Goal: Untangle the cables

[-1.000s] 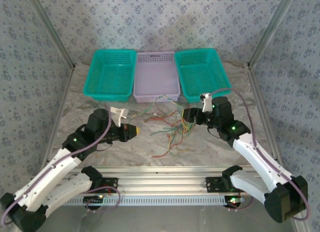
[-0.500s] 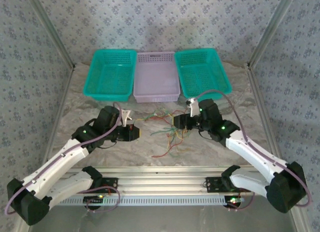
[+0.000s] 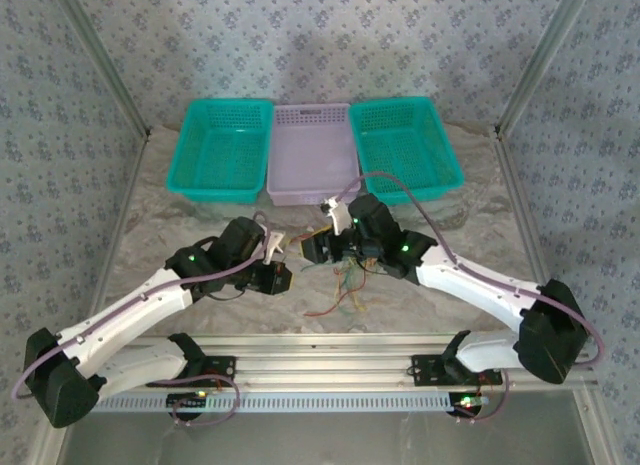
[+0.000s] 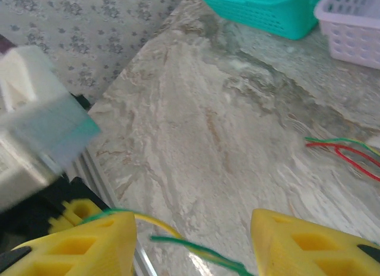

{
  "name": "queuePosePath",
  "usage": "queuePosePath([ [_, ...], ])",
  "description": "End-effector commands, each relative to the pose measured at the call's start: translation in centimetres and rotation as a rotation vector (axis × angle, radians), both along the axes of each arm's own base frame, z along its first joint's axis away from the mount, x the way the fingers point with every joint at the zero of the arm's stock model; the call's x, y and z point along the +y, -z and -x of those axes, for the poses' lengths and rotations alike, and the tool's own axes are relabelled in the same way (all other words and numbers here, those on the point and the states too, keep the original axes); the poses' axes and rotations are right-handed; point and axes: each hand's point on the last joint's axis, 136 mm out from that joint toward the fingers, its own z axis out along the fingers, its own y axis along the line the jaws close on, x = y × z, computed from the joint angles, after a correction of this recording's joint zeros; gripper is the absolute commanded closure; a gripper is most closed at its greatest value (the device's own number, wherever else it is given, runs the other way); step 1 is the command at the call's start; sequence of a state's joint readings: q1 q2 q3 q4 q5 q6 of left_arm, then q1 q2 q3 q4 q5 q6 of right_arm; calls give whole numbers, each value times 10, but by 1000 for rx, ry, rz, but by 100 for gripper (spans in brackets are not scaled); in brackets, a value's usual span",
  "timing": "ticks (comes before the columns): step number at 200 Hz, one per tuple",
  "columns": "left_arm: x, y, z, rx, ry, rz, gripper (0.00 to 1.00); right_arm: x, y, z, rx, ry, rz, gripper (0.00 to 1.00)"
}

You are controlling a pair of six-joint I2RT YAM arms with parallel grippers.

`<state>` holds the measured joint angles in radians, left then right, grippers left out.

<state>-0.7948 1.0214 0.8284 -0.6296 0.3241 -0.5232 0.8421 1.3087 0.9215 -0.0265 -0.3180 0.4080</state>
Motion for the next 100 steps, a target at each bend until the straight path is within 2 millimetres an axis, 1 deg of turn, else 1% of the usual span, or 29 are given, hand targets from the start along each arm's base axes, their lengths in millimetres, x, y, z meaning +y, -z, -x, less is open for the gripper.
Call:
queuePosePath([
  [1, -4, -18, -4, -51, 19, 12, 100, 16, -10, 6, -105, -52, 24, 44],
  [19, -4, -19, -5, -58, 12, 10, 100, 19, -9, 16, -161, -89, 48, 42],
  [53, -6, -22, -7, -58, 9, 28, 100, 10, -2, 23, -200, -91, 33, 43],
  [71, -9, -24, -7, -60, 14, 40, 100, 7, 4, 23, -197, -81, 39, 45],
  [100, -12, -26, -7, -56, 22, 55, 100, 4, 7, 17, -207, -45, 49, 48],
])
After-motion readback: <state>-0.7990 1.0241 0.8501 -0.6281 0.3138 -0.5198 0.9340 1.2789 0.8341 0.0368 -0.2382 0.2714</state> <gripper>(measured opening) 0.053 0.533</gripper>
